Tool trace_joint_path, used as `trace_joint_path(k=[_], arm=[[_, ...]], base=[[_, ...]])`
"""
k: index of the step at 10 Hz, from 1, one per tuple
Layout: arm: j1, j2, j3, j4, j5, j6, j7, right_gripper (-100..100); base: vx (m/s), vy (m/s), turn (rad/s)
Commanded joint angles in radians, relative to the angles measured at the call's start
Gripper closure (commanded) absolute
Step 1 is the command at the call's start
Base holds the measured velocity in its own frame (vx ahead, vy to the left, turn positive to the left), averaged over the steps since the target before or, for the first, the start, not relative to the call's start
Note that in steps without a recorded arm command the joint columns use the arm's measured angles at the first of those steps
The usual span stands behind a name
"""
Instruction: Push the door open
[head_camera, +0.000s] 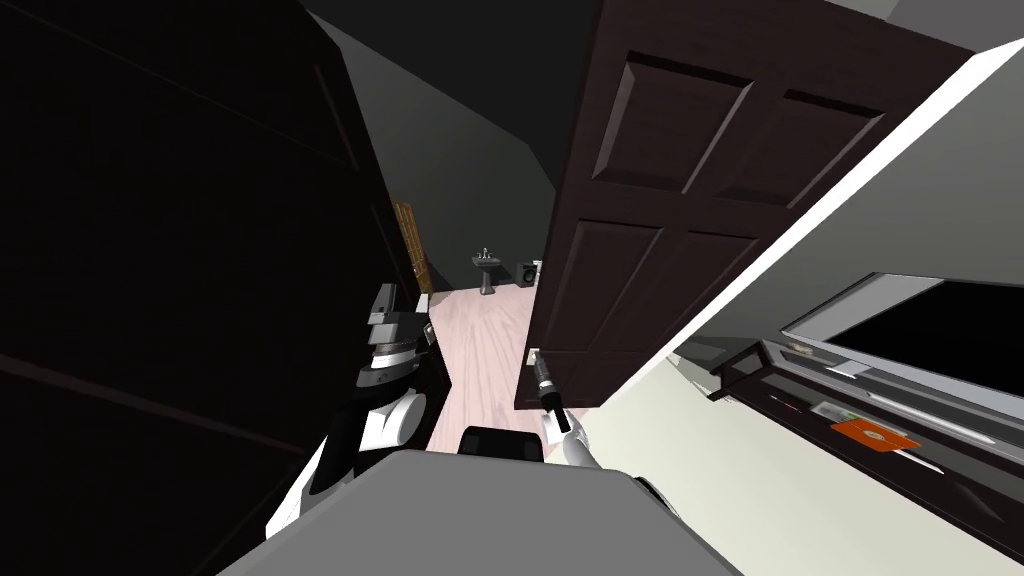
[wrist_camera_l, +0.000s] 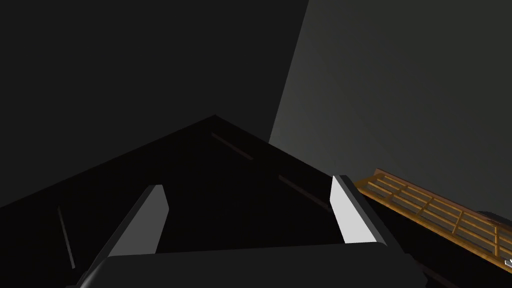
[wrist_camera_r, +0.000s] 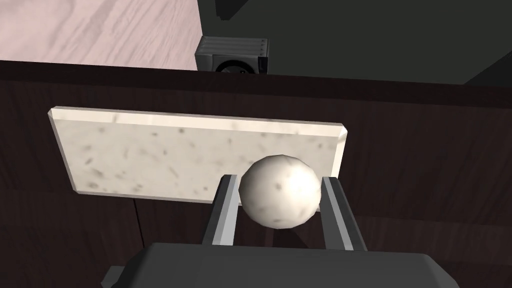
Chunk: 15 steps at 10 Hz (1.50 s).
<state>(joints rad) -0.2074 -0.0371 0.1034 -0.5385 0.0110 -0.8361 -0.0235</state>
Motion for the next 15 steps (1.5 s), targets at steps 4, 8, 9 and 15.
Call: trace_joint_path(k=[4, 8, 9, 15], arm=[[-0.032, -0.026, -0.05, 0.037, -0.03, -0.024, 0.031, 100], [-0.023, -0.026, -0.058, 0.015, -0.039, -0.003, 0.042, -100], [-0.023, -0.022, -0.06, 0.014, -0.042, -0.001, 0.044, -100], [-0.019, 0.034, -0.068, 0.001, -0.053, 0.013, 0.054, -100]], base=[[0.148, 0.028, -0.035], [0.032, 0.037, -0.112], [-0.217, 0.06, -0.054], [-0.179, 0.06, -0.064]])
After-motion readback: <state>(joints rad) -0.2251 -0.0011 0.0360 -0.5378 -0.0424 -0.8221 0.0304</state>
